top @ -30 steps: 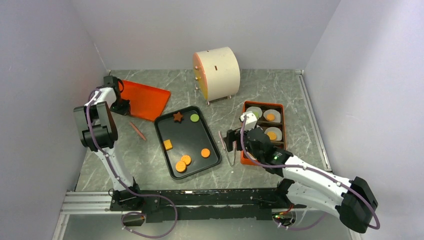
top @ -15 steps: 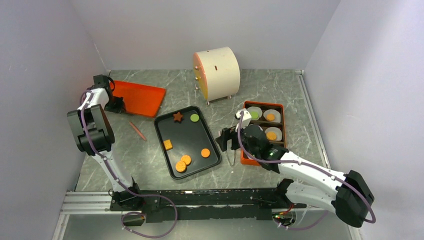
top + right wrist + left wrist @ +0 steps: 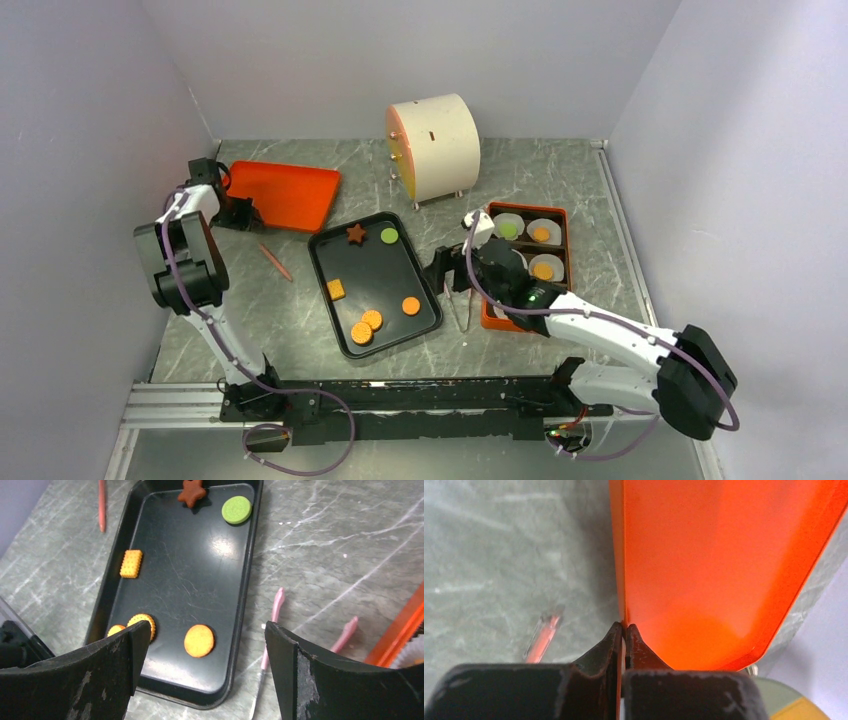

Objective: Pack the cookies

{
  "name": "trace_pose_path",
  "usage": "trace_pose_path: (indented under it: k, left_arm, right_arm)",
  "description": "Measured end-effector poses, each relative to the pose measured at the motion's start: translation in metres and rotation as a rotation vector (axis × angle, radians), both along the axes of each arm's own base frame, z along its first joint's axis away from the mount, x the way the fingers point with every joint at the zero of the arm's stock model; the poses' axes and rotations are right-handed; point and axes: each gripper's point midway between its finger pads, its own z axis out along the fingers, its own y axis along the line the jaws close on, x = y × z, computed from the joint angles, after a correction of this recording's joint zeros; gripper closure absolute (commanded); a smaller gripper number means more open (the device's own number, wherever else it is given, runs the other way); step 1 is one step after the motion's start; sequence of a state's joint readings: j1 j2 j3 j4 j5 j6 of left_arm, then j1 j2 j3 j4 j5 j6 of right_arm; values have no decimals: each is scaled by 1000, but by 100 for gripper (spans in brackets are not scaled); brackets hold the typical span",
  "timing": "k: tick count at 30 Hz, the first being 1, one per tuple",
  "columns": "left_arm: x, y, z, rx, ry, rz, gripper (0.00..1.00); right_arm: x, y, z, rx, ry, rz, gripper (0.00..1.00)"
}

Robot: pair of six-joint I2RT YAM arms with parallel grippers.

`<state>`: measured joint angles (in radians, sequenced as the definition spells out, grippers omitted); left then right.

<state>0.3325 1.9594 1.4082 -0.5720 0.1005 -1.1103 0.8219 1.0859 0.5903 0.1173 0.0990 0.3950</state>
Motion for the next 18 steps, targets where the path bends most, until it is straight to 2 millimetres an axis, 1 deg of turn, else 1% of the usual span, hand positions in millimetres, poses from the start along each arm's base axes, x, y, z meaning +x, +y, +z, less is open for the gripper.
trace_pose_path:
  k: [2,4,7,10,12,14,18]
  left_arm:
    - [-8,-8,6,-24,-15,-2,95]
    - [-14,-14,18,-42,-42,-7,95]
    - [-19,-23,42,-63,-110,-17,95]
    - [-22,-32,60,-80,-173,-34,95]
    - [-26,-38,66,-91,-204,-47,95]
    - [-33,-44,67,-106,-219,-59,95]
    - [-53,-59,59,-149,-226,-82,95]
  right_arm:
    - [3,6,-1,19,20,-3,11]
    - [5,14,-3,41,42,-1,11]
    - [9,28,-5,89,84,4,11]
    - [11,36,-4,127,101,7,10]
    - [13,44,-1,160,114,9,10]
    - [16,52,2,193,124,15,10]
    - [21,70,10,267,142,37,10]
